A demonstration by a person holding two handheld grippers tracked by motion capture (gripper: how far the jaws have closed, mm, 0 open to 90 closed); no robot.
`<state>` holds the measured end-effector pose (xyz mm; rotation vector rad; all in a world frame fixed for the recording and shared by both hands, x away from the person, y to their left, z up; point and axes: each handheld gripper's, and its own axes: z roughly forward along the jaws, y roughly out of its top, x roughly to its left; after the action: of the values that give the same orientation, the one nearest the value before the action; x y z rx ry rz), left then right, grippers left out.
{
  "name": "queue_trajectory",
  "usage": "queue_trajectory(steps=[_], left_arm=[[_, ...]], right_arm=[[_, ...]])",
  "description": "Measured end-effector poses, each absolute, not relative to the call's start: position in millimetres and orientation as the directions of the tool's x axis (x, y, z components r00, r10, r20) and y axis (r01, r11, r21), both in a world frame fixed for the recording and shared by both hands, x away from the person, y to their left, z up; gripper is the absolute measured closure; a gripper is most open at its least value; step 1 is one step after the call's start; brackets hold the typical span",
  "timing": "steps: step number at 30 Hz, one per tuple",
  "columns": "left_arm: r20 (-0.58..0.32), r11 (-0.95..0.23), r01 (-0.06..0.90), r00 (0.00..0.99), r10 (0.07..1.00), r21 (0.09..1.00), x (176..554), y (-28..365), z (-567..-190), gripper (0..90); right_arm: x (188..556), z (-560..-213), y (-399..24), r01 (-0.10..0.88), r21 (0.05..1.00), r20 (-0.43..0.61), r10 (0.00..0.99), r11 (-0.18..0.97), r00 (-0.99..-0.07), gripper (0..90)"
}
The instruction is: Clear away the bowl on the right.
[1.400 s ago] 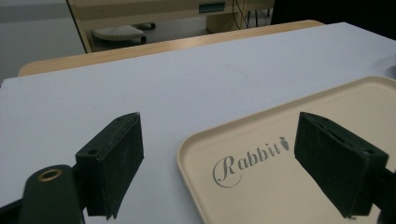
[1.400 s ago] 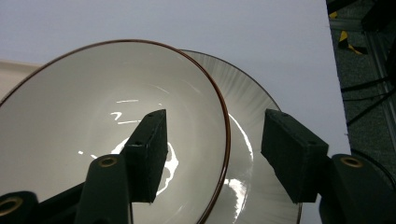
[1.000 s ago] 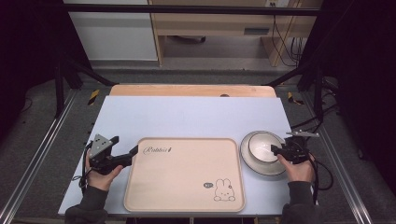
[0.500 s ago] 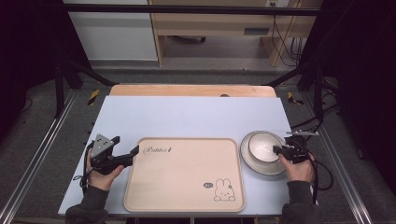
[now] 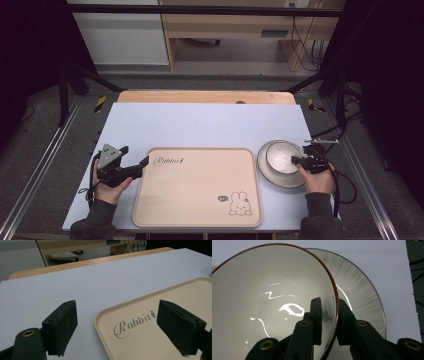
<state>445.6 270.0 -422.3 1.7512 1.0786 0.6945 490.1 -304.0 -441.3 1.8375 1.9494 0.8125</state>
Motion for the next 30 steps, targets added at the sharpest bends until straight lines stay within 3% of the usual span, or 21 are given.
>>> queue_trajectory(steps=[30], left_arm=[[-0.009, -0.174, 0.367, 0.447, 0.895, 0.914, 446.2, 271.4, -422.8, 17.0]], right_arm=[[489.7, -439.7, -307.1, 0.783, 0.620, 0.187, 0.979, -0.055, -0.078, 83.0]])
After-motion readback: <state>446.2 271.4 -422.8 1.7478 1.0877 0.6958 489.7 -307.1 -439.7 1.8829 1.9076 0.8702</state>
